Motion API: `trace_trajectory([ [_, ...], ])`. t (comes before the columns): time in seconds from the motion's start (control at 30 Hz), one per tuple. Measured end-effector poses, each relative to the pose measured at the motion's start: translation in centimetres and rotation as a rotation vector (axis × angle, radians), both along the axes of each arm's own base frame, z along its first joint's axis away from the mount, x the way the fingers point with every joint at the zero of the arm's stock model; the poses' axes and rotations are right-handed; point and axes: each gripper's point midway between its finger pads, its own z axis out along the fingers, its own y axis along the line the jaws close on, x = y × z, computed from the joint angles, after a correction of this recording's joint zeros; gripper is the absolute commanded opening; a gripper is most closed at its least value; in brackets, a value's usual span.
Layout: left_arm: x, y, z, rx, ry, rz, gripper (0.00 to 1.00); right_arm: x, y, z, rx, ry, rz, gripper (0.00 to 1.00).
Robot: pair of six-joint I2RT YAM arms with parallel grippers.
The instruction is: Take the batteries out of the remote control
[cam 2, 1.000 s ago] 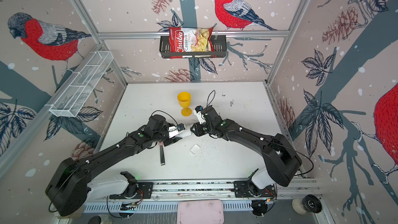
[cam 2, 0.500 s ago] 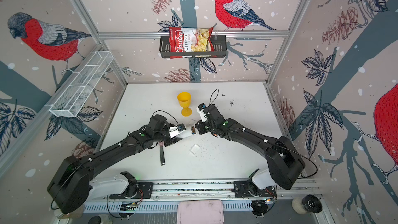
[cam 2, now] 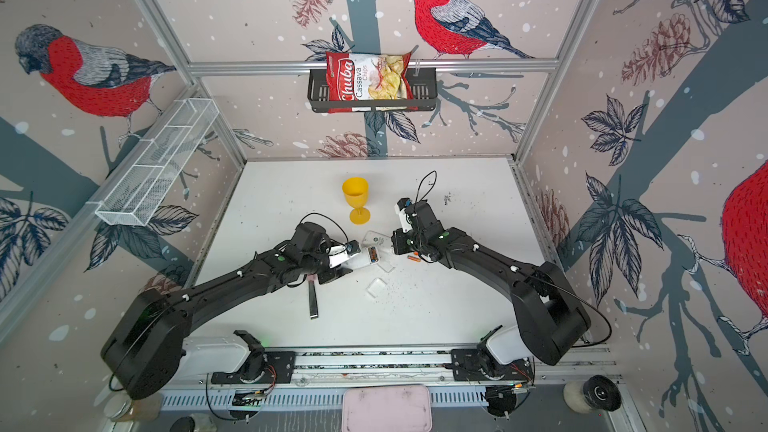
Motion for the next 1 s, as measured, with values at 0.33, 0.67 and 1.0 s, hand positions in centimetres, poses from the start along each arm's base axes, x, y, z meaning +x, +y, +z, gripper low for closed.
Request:
trace_trajectory([
  [0.33, -0.2, 0.2, -3.2, 0.103, 0.043, -0.014, 0.36, 0.6, -3.5, -1.5, -0.009, 0.01, -0.083, 0.26],
  [0.67, 0.6, 1.1, -4.1, 0.149, 0.042, 0.018, 0.36, 0.2, -5.0, -2.3, -0.013, 0.005, -0.112, 0.26],
  [1.0, 0.8, 1.4, -6.0, 0.208, 0.096, 0.021, 0.37, -0.2, -5.8, -2.6, -0.005, -0.006, -0.124, 0.33],
])
